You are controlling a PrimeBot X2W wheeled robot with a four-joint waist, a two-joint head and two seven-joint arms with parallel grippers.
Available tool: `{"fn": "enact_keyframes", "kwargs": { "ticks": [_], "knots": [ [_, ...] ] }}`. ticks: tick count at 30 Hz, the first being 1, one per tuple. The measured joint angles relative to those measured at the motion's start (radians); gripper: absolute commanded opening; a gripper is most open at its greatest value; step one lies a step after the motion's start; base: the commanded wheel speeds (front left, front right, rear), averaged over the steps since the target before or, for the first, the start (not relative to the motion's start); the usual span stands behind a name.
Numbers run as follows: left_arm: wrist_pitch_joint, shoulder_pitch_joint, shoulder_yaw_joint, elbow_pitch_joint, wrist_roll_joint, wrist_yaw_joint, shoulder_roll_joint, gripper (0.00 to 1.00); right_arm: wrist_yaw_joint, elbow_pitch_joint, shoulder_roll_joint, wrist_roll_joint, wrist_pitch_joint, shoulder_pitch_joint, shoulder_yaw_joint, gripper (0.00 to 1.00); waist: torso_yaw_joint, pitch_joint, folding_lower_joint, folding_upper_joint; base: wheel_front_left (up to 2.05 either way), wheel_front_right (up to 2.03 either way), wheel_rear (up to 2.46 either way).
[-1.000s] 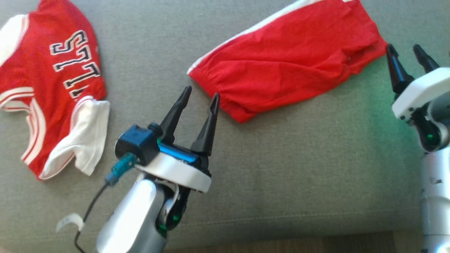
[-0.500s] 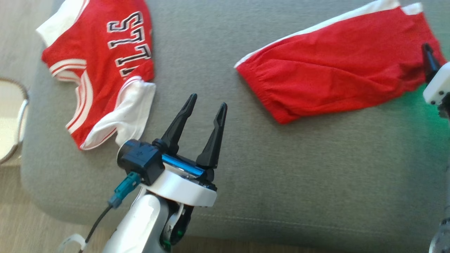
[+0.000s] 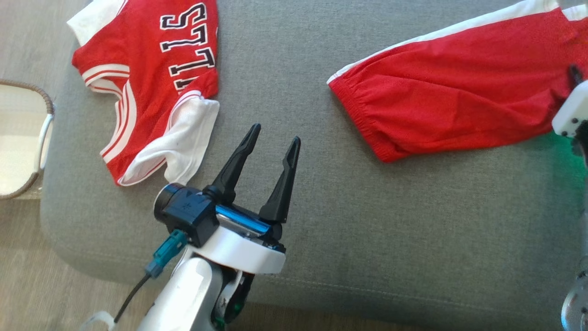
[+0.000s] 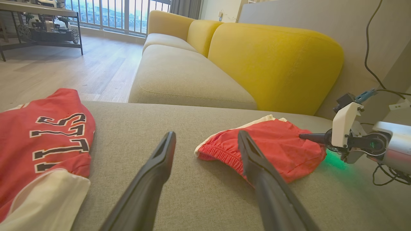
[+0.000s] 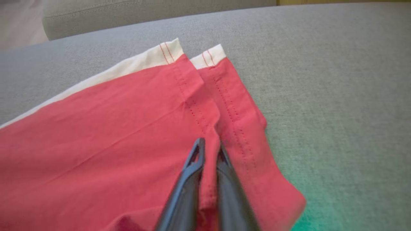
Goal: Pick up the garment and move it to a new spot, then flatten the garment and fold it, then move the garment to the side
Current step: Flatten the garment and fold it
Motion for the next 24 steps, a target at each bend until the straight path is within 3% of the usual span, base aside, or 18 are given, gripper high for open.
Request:
{"fn": "enact_keyframes", "kwargs": {
  "ticks": [17, 24],
  "knots": [
    [0.000, 0.004, 0.012, 0.000, 0.043, -0.009, -0.002, 1.00, 0.000, -0.006, -0.003, 0.026, -0.090, 0.005, -0.012, 0.00, -0.086, -0.024, 0.0000, 0.0000, 0.00, 0.00, 0.00],
    [0.000, 0.025, 0.012, 0.004, 0.047, -0.017, -0.002, 1.00, 0.000, -0.041, -0.003, 0.030, -0.071, 0.103, -0.069, 0.00, -0.097, -0.030, -0.0001, 0.0000, 0.00, 0.00, 0.00]
  ]
}}
